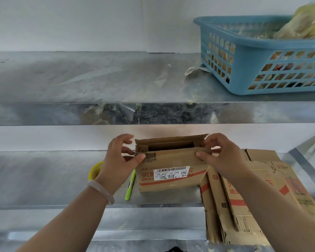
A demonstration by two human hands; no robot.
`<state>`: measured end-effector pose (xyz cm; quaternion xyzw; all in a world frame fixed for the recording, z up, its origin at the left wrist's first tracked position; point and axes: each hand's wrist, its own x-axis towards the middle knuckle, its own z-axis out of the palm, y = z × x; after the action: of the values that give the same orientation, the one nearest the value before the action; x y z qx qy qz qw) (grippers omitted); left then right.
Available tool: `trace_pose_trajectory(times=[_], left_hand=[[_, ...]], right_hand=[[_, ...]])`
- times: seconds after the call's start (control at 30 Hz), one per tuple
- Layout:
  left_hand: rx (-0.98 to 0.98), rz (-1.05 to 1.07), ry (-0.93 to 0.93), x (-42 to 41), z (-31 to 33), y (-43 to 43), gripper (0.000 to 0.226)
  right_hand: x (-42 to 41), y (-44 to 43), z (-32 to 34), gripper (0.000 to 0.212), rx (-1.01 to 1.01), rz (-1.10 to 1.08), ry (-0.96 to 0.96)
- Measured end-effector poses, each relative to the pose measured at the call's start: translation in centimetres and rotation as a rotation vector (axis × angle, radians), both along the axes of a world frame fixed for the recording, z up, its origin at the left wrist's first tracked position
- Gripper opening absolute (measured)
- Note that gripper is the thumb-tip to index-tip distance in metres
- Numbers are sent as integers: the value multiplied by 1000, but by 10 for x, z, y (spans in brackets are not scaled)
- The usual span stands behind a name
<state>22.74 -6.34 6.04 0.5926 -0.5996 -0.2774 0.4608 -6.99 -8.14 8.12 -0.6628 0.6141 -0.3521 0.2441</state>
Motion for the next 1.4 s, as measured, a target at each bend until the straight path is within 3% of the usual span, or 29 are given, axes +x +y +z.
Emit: trace_pose_trajectory(times=[0.07,0.1,0.23,0.4,0.53,0.63,0.77,0.93,1.23,1.4], left_hand=[[16,-53,-39,0,-4,-1,65],[21,-82,-68,0,-5,-2,62],[4,-103,-175,3,-5,-2,42],[-30,-161,-265,7,-1,-6,28],[-76,-216,-341,11,-1,-10,8],[-71,-235,-333,12,-5,-9,19],[51,-257,-157,11,-12,0,46],[45,-182,-163,10,-19,0,47],[74,-147,-178,7,-27,-23,38],[59,-140,-185,5,-27,-17,49]], right_hand=[[-1,-2,1,56,-7,44,49],[-1,-3,0,64,-13,79,105],[0,-3,-6,44,-82,123,280],[2,3,-10,67,-110,86,335],[2,6,-14,42,-114,96,359],[-1,7,-20,45,-88,175,318],[-2,15,-27,60,-155,178,320],[-2,25,-38,59,-250,158,321],[4,8,-33,60,-47,164,273],[6,11,-38,58,-104,139,242]])
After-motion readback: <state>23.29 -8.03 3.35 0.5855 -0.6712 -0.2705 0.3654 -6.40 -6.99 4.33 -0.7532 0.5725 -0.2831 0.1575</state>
